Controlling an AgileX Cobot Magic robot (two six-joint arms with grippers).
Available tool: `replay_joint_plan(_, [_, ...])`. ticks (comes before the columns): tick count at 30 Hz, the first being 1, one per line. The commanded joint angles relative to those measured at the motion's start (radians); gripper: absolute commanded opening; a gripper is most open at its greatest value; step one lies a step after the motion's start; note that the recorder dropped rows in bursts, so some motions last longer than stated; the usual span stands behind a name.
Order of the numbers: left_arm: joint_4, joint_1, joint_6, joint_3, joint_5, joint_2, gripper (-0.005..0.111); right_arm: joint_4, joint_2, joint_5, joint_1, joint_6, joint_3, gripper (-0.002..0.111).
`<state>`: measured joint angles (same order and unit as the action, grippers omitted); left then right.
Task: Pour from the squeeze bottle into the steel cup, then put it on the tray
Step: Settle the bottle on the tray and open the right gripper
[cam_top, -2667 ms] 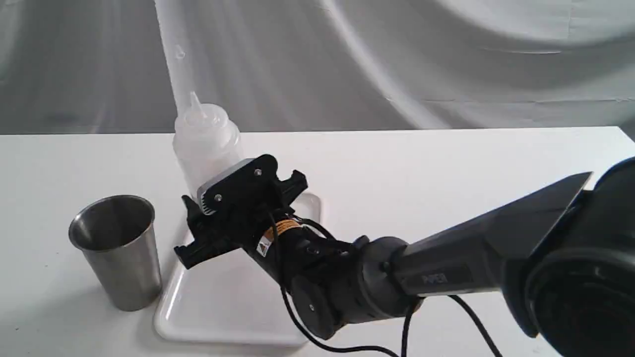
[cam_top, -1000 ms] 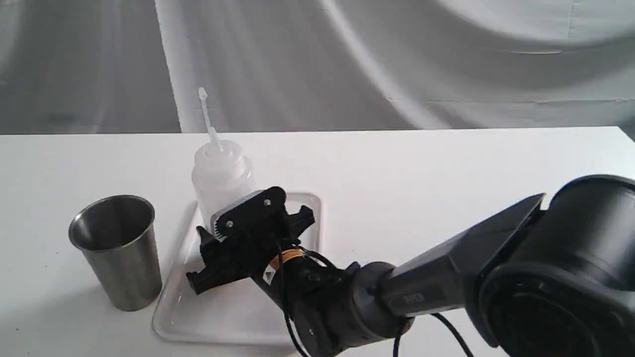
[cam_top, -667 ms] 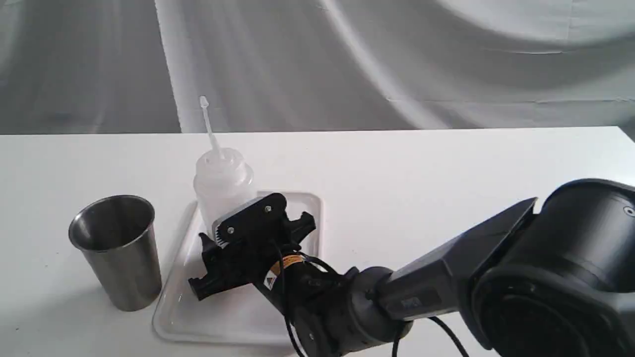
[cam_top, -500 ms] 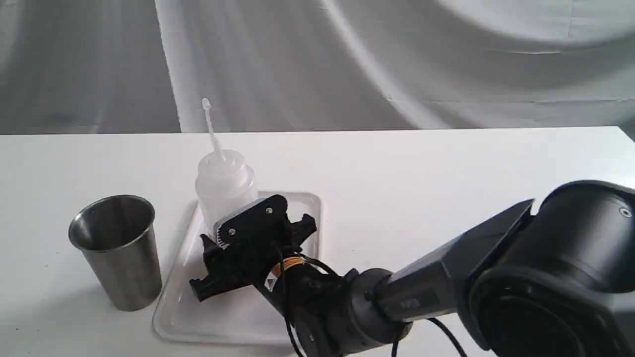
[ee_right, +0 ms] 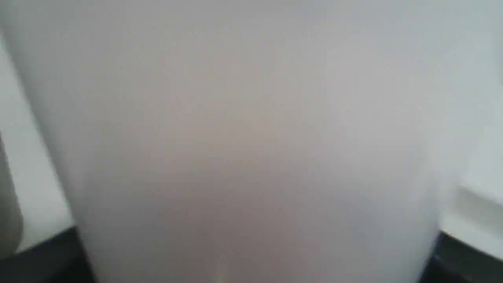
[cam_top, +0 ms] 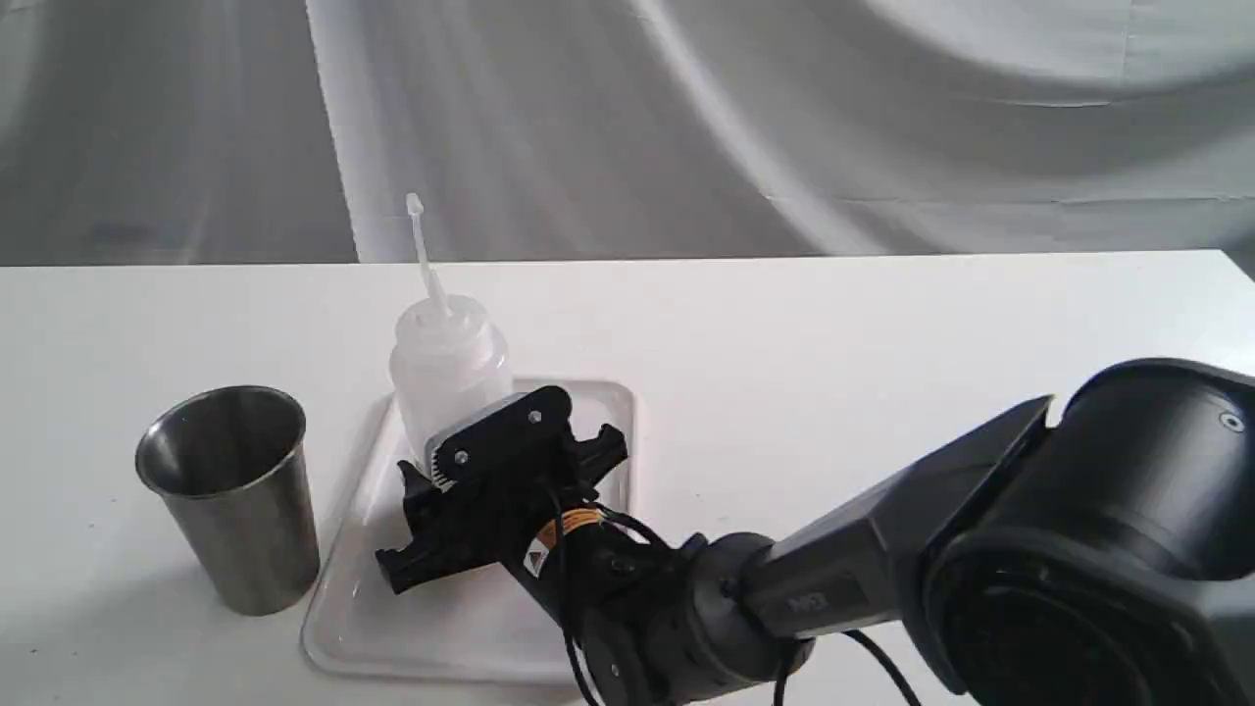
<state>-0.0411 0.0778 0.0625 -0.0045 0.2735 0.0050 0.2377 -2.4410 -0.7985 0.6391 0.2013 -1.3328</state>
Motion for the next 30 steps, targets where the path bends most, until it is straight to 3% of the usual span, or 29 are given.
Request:
replay_joint_plan(1, [0.0, 0.003, -0.002, 0.004, -0.008, -0.005, 0.008, 0.019, 0.006, -0.024, 0.002, 0.001, -0.002, 0.009])
replay_joint_plan(9, [0.0, 0.003, -0.002, 0.004, -0.008, -0.005, 0.008, 0.031, 0.006, -0.017, 0.01, 0.001, -0.002, 0.058])
replay_joint_plan(13, [0.0, 0.003, -0.002, 0.004, -0.008, -0.005, 0.008, 0.031, 0.006, 0.002, 0.011, 0.001, -0.002, 0.073])
replay_joint_plan(20, [0.0, 0.003, -0.002, 0.004, -0.008, -0.005, 0.008, 0.032, 0.006, 0.018, 0.016, -0.026, -0.002, 0.084])
replay_joint_plan(30, [0.0, 0.003, -0.002, 0.004, -0.008, -0.005, 0.008, 0.038, 0.039, 0.041, 0.022, -0.026, 0.034, 0.087])
